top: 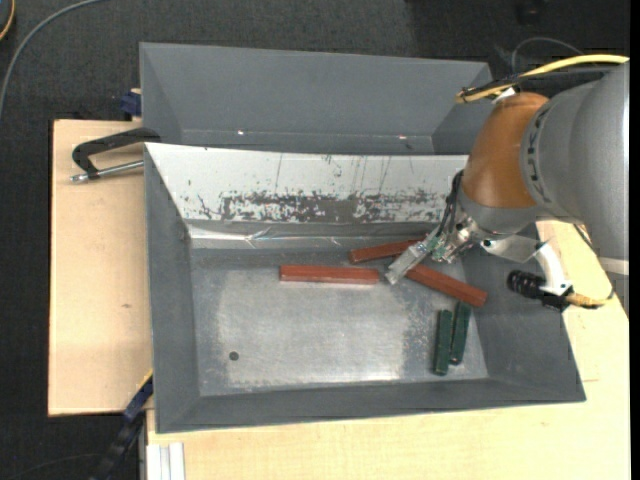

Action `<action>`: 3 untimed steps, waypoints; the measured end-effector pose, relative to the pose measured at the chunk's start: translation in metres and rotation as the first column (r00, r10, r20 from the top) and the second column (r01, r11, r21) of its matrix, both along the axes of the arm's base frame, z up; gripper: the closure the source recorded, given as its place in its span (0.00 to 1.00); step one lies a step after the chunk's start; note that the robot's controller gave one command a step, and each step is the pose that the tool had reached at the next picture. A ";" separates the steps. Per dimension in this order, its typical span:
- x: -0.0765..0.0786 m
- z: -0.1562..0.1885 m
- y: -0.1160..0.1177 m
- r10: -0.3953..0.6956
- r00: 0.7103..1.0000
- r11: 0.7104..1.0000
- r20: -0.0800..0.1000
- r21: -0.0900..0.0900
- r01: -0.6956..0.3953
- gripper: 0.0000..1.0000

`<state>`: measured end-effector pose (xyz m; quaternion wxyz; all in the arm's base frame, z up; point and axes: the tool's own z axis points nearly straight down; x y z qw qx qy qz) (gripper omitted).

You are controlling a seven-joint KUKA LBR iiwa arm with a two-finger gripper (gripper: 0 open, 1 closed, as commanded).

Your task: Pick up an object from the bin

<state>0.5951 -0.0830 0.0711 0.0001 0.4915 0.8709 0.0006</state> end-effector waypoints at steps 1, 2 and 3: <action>0.001 0.001 0.000 0.003 1.000 1.000 0.001 -0.001 -0.003 0.00; 0.001 0.001 0.000 0.002 1.000 1.000 0.000 -0.001 -0.002 1.00; 0.002 0.019 0.000 0.005 1.000 1.000 0.005 -0.002 -0.005 1.00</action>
Offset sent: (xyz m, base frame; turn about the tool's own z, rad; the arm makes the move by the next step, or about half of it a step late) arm 0.0000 0.0000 0.0000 0.0000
